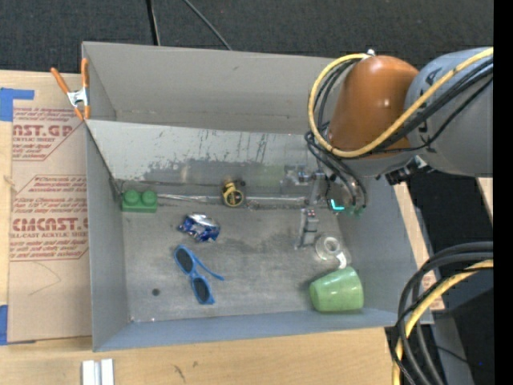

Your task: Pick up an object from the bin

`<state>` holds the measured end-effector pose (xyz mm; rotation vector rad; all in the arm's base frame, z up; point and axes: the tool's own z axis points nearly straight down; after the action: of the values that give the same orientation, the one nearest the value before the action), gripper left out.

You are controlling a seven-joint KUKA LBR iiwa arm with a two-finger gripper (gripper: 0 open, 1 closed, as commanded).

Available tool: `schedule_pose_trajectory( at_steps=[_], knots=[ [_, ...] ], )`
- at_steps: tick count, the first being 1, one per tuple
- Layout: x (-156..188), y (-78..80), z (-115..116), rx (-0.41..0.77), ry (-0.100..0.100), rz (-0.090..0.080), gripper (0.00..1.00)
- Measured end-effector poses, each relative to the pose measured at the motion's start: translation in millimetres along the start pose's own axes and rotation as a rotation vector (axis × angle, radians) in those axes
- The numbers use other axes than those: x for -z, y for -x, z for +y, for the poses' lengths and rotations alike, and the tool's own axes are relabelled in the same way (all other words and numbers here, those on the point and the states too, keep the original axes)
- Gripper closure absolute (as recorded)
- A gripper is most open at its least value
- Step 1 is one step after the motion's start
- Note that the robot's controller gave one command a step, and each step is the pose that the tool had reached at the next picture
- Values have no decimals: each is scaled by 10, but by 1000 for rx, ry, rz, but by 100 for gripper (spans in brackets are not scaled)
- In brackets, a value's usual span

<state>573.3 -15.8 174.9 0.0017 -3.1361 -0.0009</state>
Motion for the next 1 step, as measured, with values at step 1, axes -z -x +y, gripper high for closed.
schedule_pose_trajectory(
  at_steps=[1],
  knots=[
    [-727, -529, -520, 478, 0, -5, 0]
  ],
)
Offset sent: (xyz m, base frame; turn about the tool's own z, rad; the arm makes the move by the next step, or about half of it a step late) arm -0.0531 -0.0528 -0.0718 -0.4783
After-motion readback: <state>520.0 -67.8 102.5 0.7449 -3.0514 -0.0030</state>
